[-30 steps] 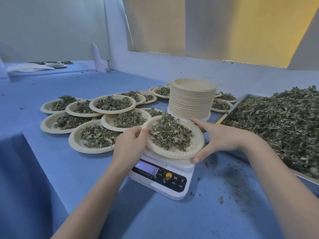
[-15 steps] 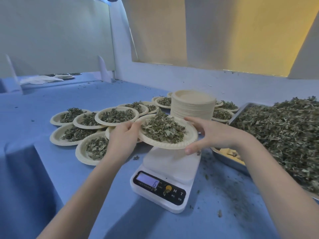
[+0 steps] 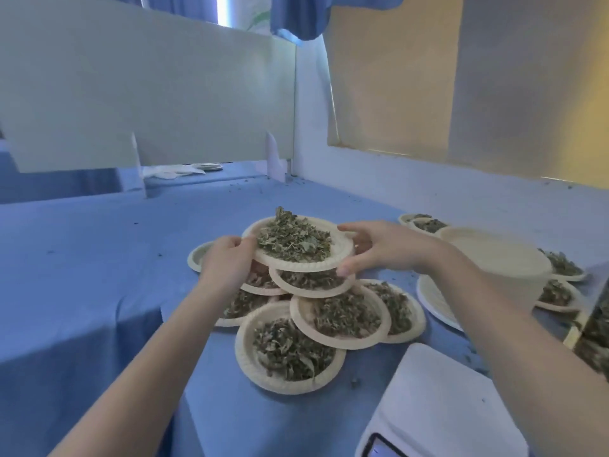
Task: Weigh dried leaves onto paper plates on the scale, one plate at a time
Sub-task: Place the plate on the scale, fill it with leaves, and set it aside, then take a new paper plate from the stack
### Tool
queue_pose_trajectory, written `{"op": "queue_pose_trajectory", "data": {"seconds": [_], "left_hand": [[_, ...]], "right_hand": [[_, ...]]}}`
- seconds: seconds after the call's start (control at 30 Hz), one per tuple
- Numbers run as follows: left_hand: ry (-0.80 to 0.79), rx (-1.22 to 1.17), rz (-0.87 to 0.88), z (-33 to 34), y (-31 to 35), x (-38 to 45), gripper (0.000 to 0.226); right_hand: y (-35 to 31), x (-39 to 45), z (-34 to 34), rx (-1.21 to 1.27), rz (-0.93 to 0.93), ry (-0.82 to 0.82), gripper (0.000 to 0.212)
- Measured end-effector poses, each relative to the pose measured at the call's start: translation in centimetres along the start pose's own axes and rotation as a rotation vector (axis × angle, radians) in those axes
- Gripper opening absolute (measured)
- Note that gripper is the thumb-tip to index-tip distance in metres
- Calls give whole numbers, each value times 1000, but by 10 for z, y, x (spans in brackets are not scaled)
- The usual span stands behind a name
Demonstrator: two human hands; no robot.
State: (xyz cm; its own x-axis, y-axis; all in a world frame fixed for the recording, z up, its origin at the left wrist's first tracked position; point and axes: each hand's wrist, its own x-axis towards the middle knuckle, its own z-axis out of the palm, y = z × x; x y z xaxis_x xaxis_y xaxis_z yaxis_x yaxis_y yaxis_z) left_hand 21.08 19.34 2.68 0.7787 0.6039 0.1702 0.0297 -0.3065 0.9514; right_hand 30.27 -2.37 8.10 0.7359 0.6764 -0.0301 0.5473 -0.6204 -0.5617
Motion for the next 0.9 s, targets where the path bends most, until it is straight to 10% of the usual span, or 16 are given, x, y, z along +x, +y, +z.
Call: {"op": "queue_pose_trajectory", "data": {"seconds": [0.47, 0.9], "left_hand": [[-113, 132, -45, 13, -20, 182, 27], [-471, 790, -31, 70, -75, 254, 41]], "right_hand": [[2, 215, 8, 91, 220, 192, 43], [64, 306, 56, -474, 355, 7, 40]]}}
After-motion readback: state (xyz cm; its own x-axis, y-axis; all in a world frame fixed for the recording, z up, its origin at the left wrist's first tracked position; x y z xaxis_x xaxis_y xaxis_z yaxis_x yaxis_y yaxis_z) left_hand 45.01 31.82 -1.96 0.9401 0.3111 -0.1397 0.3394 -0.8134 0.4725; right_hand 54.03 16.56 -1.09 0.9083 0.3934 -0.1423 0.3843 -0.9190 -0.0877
